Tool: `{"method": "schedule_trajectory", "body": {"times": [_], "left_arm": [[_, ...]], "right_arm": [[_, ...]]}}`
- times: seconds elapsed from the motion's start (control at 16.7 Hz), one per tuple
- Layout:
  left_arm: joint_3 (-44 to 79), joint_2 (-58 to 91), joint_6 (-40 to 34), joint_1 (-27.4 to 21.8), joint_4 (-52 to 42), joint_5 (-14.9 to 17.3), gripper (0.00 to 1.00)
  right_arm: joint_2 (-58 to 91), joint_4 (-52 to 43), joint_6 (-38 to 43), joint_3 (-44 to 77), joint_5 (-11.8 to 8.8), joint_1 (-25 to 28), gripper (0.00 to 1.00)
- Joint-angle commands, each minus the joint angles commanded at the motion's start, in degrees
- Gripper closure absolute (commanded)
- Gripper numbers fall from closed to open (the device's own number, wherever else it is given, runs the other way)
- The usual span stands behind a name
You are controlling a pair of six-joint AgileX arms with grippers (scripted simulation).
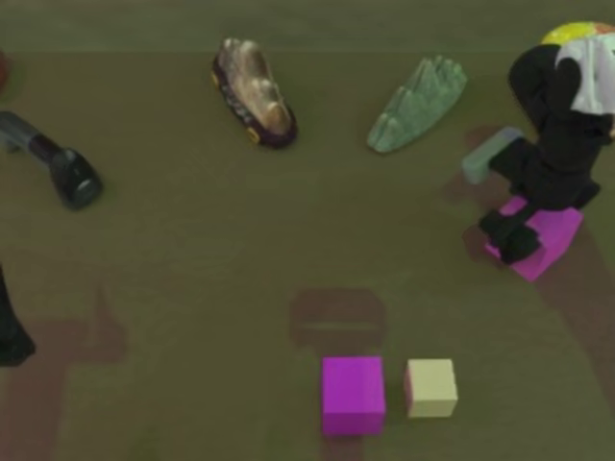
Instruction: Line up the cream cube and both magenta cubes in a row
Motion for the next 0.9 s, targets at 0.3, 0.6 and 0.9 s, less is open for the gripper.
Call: {"method": "schedule_trajectory", "body": {"times": [0.3,0.6,0.9], "left_arm": [[0.00,0.00,0.00,0.00,0.00,0.00,0.00],[0.00,0.00,0.00,0.00,0.00,0.00,0.00],[0.00,0.00,0.00,0.00,0.00,0.00,0.00]], "right_arm": [[0.00,0.00,0.00,0.00,0.00,0.00,0.98],[0.00,0.00,0.00,0.00,0.00,0.00,1.00],[-0.53,-0.44,0.17,0.23,-0.16,0.08,1.00]]}}
